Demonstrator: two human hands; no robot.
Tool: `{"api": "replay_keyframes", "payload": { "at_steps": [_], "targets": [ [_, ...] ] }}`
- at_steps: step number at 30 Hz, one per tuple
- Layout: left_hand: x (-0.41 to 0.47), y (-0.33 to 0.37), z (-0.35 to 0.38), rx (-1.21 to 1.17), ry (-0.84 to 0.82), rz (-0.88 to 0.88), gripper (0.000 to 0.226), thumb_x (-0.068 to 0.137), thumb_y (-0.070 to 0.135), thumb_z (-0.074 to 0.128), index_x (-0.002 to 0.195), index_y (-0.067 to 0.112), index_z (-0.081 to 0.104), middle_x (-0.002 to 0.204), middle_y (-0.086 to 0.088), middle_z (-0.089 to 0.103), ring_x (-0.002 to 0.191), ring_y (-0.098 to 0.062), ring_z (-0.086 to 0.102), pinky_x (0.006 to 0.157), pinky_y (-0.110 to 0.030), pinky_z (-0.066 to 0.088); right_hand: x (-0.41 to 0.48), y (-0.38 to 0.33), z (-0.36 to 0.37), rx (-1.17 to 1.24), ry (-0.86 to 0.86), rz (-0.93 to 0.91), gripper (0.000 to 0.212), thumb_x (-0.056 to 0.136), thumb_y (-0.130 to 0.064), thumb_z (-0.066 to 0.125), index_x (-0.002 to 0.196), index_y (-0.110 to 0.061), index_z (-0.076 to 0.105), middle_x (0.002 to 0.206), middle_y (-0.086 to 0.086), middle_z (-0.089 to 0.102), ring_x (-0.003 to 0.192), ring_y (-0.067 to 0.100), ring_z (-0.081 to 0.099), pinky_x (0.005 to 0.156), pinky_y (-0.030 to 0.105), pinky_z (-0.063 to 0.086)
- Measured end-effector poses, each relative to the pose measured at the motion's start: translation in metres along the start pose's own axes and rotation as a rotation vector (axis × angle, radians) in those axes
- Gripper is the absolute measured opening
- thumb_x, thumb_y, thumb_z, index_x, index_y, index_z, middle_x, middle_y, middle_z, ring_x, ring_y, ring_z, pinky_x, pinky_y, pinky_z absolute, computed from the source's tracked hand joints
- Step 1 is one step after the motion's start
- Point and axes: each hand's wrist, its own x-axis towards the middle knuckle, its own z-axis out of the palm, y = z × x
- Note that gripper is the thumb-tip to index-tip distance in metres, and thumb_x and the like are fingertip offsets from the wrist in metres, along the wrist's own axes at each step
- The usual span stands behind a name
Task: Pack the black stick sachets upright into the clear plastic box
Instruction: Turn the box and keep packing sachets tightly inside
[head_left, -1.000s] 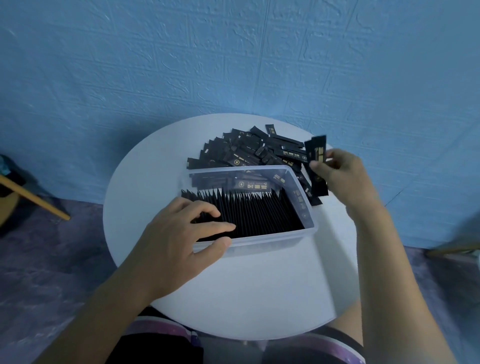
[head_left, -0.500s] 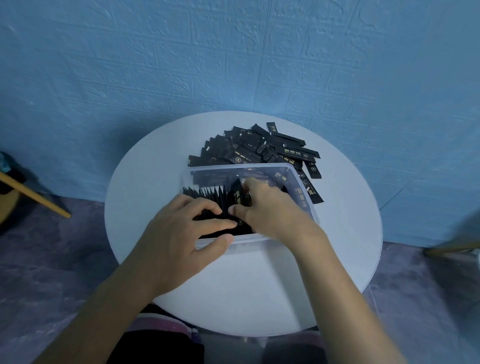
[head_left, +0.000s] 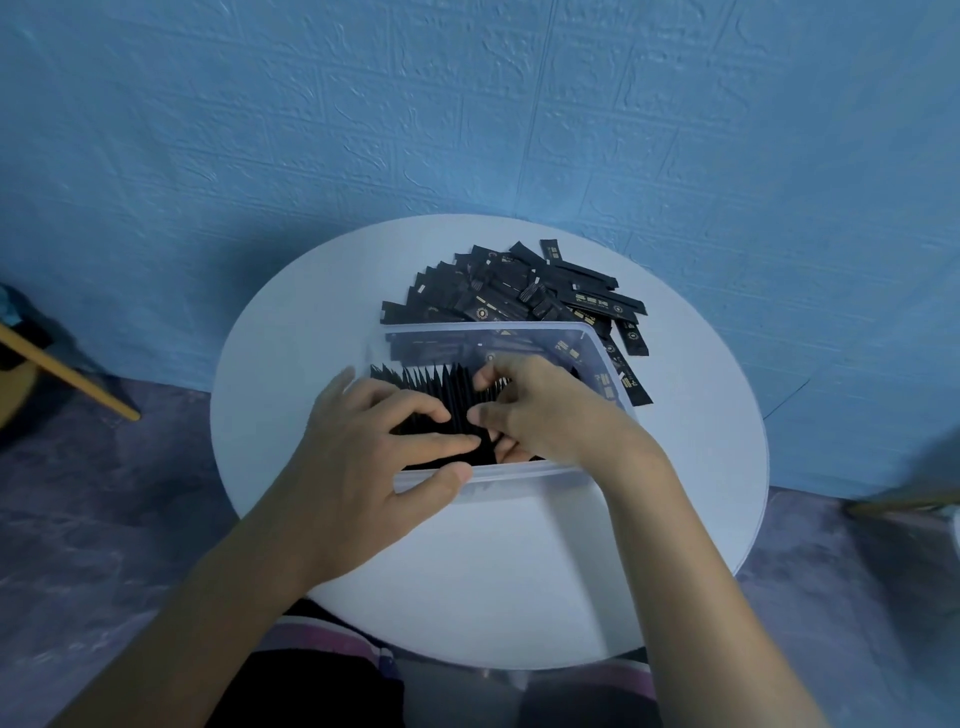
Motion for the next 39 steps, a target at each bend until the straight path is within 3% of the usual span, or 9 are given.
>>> {"api": "replay_keyframes", "payload": {
  "at_steps": [2,5,9,20,24,31,35,39],
  "targets": [
    [-0.001,0.001,0.000,0.041,0.017,-0.007,0.035,0.094,0.058,0.046,0.112,0.046,0.074,0.115,0.019,0.065,0.110,-0.016,0.051,0.111,-0.066,0.027,0.000,0.000,0.000,0.019,-0.004,0.005,0.016,0.097,-0.013,0.064,0.109,-0.015,0.053,0.072,0.006,0.064,0.049,0.012,0.062,0.054,0.024,0.054],
    [0.000,0.003,-0.002,0.070,0.014,0.019,0.036,0.094,0.054,0.048,0.112,0.042,0.076,0.114,0.017,0.065,0.114,-0.017,0.052,0.116,-0.059,0.024,-0.002,0.001,-0.002,0.055,-0.017,0.005,0.015,0.098,-0.013,0.064,0.108,-0.014,0.053,0.069,0.006,0.063,0.048,0.011,0.062,0.055,0.024,0.054],
    [0.008,0.007,-0.006,0.014,-0.046,0.071,0.035,0.094,0.047,0.050,0.115,0.034,0.076,0.114,0.013,0.064,0.107,-0.015,0.057,0.092,-0.040,0.046,-0.003,0.003,-0.004,0.072,-0.038,-0.003,0.007,0.101,-0.011,0.056,0.107,-0.014,0.053,0.066,0.004,0.064,0.052,0.013,0.064,0.060,0.026,0.058],
    [0.022,0.014,-0.003,0.120,-0.082,0.098,0.045,0.090,0.069,0.047,0.112,0.040,0.074,0.113,0.013,0.060,0.087,-0.015,0.053,0.069,-0.033,0.049,-0.004,-0.001,-0.009,0.064,-0.070,0.005,0.003,0.101,-0.008,0.056,0.102,-0.009,0.058,0.071,0.010,0.068,0.064,0.022,0.070,0.076,0.041,0.063],
    [0.022,0.016,0.001,0.126,-0.057,0.097,0.046,0.089,0.070,0.048,0.107,0.036,0.074,0.120,0.014,0.062,0.089,-0.014,0.055,0.068,-0.031,0.047,-0.005,0.001,-0.009,0.060,-0.086,0.000,0.008,0.102,-0.006,0.053,0.108,-0.007,0.059,0.075,0.011,0.069,0.066,0.020,0.070,0.073,0.035,0.063],
    [0.019,0.015,0.004,0.126,-0.018,0.093,0.050,0.091,0.071,0.045,0.102,0.033,0.075,0.120,0.019,0.067,0.091,-0.013,0.057,0.071,-0.033,0.049,-0.008,0.015,-0.024,-0.037,0.163,-0.095,0.012,0.099,-0.014,0.057,0.090,-0.019,0.064,0.068,0.001,0.070,0.063,0.018,0.071,0.070,0.038,0.063],
    [0.020,0.014,0.004,0.130,-0.016,0.103,0.048,0.091,0.069,0.046,0.101,0.033,0.075,0.119,0.017,0.068,0.090,-0.014,0.059,0.069,-0.031,0.048,-0.015,0.027,-0.046,0.160,0.318,-0.220,0.017,0.098,-0.005,0.058,0.087,-0.015,0.065,0.072,0.006,0.067,0.064,0.016,0.066,0.065,0.030,0.059],
    [0.019,0.013,0.004,0.132,-0.024,0.099,0.047,0.091,0.070,0.046,0.101,0.033,0.074,0.120,0.017,0.067,0.090,-0.014,0.058,0.071,-0.029,0.046,-0.017,0.034,-0.055,0.508,0.435,-0.287,0.016,0.099,0.002,0.054,0.091,-0.007,0.066,0.076,0.012,0.064,0.063,0.015,0.062,0.058,0.022,0.055]
  ]
}}
